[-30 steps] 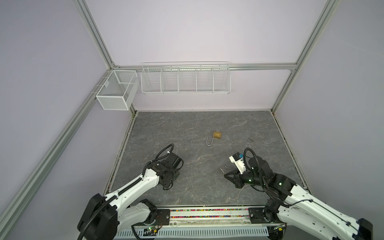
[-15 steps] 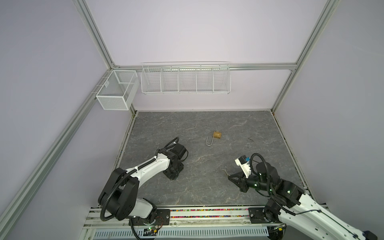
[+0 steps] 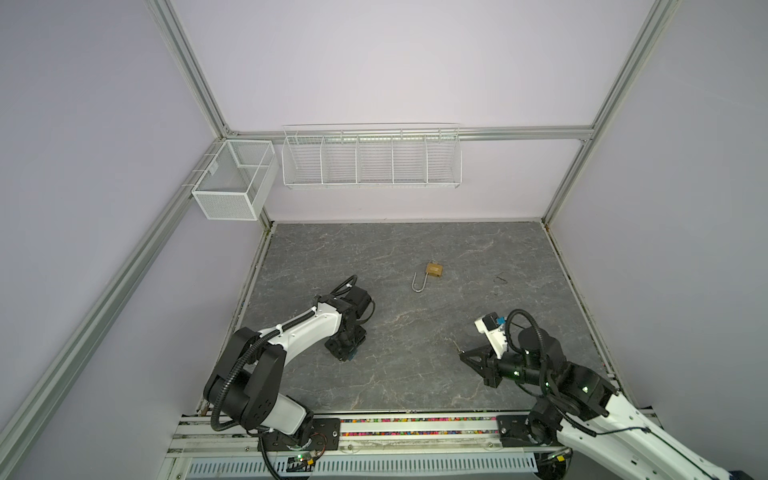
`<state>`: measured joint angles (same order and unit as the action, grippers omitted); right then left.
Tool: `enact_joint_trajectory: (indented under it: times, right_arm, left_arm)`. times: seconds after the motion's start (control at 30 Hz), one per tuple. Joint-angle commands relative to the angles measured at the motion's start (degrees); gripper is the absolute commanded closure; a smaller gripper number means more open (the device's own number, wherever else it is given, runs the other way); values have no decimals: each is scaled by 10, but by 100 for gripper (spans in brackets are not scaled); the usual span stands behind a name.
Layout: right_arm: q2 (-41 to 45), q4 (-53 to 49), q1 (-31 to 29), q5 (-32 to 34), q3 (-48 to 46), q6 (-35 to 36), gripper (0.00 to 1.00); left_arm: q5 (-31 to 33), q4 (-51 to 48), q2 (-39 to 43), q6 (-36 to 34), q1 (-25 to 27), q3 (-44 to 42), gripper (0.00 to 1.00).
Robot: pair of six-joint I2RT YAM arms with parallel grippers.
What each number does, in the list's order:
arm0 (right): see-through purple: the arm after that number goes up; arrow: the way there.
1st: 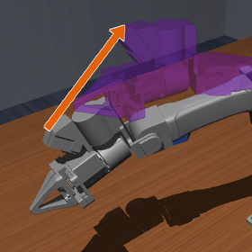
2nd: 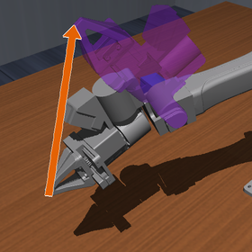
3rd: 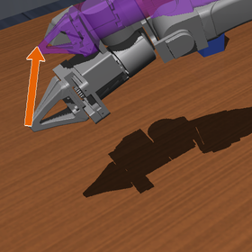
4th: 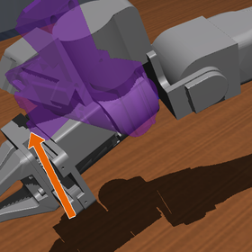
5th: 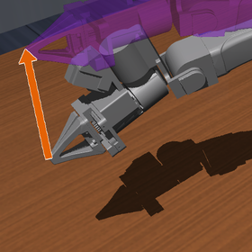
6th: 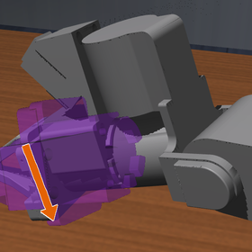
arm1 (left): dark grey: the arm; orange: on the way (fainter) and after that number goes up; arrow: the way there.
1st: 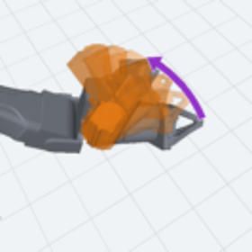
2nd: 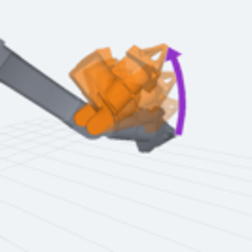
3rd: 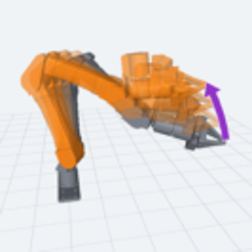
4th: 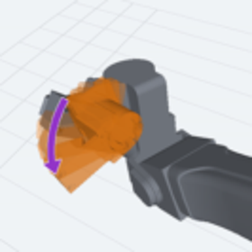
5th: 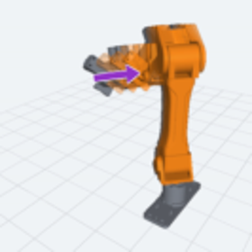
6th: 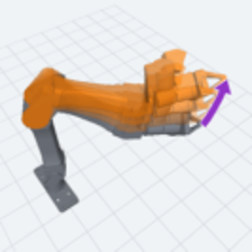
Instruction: Unlock with the key
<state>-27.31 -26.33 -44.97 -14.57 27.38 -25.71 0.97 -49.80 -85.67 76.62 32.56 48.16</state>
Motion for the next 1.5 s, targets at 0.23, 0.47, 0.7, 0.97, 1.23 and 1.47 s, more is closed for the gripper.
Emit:
enact_joint_trajectory:
  times: [0.23, 0.47, 0.7, 0.97, 1.23, 1.47]
  right_arm:
    - [6, -10, 5, 2, -7, -2, 94]
    - [9, -9, 5, 2, -9, -5, 94]
    - [-1, -2, 6, -5, -8, -4, 94]
    - [12, -19, 6, -3, -3, -4, 94]
    - [-14, 4, 8, -18, -4, -8, 94]
    - [-25, 12, 8, -18, 2, -13, 94]
  left_arm:
    - [-5, 8, -22, -3, -12, -2, 55]
    - [-8, 10, -34, -2, -12, -1, 55]
    - [-22, 30, -17, 5, -15, -29, 54]
    - [-24, 71, -39, -1, -17, -48, 53]
    - [-37, 124, -36, 2, -27, -98, 62]
    - [-41, 124, -9, -56, -29, -78, 100]
